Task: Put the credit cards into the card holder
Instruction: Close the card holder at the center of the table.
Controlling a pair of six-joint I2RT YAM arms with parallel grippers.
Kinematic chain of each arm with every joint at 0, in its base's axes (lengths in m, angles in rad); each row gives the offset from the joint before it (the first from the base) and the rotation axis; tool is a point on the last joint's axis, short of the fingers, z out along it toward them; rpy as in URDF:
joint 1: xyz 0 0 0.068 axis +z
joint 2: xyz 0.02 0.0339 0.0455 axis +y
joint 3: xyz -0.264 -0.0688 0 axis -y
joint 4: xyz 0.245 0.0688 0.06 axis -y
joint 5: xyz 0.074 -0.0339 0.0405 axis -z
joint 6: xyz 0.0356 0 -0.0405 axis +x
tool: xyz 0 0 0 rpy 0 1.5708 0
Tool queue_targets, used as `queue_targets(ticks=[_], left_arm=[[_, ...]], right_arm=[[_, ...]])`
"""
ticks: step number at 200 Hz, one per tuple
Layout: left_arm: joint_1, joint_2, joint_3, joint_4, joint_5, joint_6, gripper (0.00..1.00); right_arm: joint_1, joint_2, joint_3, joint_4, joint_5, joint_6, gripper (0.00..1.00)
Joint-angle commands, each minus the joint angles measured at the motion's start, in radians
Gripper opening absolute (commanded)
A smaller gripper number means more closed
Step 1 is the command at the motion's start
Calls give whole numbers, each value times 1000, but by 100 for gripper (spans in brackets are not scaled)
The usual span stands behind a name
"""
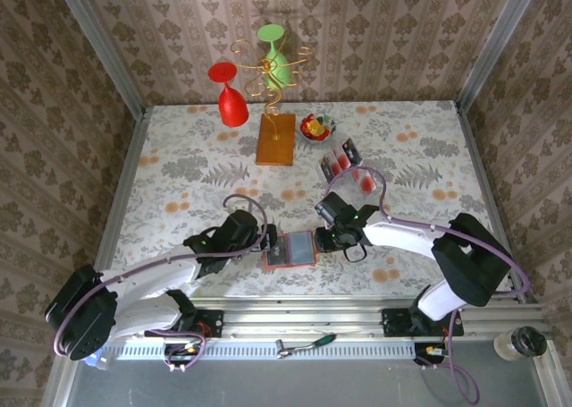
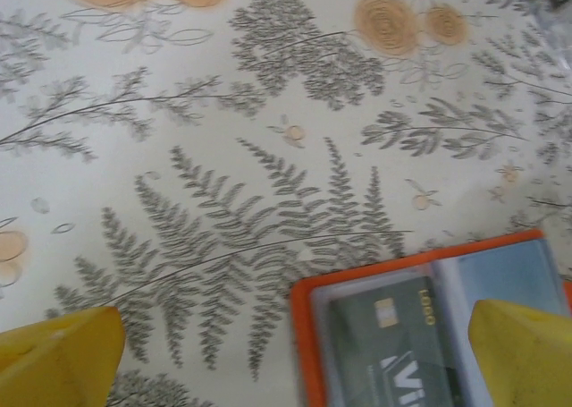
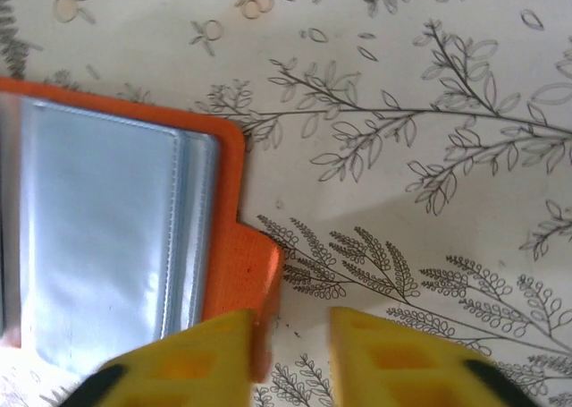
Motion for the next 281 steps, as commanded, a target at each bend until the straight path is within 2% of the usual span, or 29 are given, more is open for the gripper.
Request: queue_targets(ticks=[1, 27, 93, 281], left_arm=[[5, 36, 31, 58, 74, 28, 100], [5, 84, 33, 105, 99, 18, 100], [3, 185, 35, 191, 136, -11, 100], [-58, 250, -19, 256, 90, -86, 100]], right_arm=[[-9, 13, -19, 32, 20, 6, 16], [-11, 9, -25, 36, 16, 9, 9], [-11, 15, -29, 52, -1, 19, 2], [-10, 9, -58, 93, -27, 74, 2]])
